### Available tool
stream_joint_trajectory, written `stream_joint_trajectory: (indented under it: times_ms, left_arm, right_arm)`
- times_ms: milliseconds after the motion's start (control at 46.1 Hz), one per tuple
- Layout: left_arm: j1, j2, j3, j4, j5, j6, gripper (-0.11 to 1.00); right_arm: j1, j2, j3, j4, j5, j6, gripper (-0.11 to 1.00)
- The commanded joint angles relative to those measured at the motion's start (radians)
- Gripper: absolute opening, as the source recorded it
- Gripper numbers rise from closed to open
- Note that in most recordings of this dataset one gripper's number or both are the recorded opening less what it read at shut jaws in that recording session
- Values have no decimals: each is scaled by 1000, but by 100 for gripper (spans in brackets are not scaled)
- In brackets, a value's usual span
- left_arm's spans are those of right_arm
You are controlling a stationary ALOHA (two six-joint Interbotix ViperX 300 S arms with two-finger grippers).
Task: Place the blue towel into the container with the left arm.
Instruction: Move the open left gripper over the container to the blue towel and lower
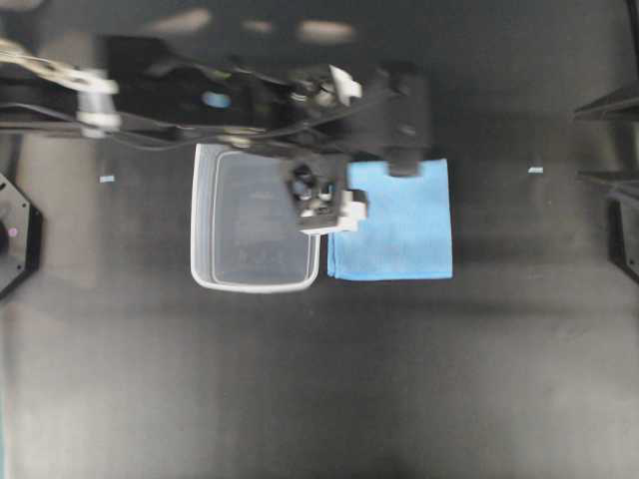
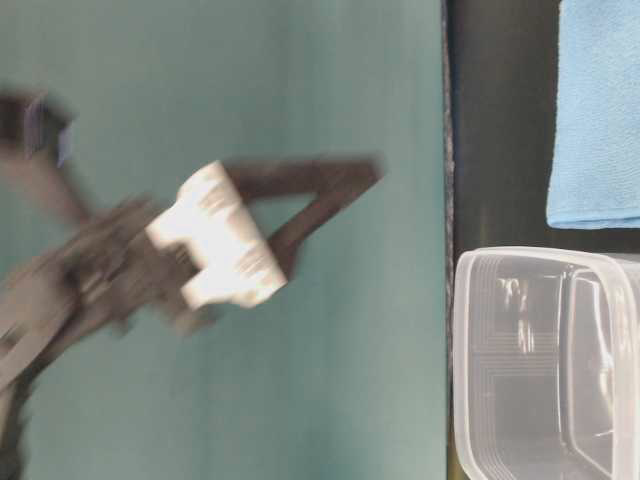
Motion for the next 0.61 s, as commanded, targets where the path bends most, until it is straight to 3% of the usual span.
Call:
stream_joint_trajectory:
  times_ms: [0, 239, 586]
  left_arm:
    - [-15, 89, -83, 3, 3, 23, 90]
    - [-28, 259, -175, 3, 6, 40, 90]
    - [-32, 367, -189, 3, 8, 38, 89]
  right_arm:
    - [-6, -20, -11, 3, -9, -2, 75]
    - [-6, -66, -11, 5, -11, 5, 75]
    - [-6, -66, -9, 5, -8, 8, 75]
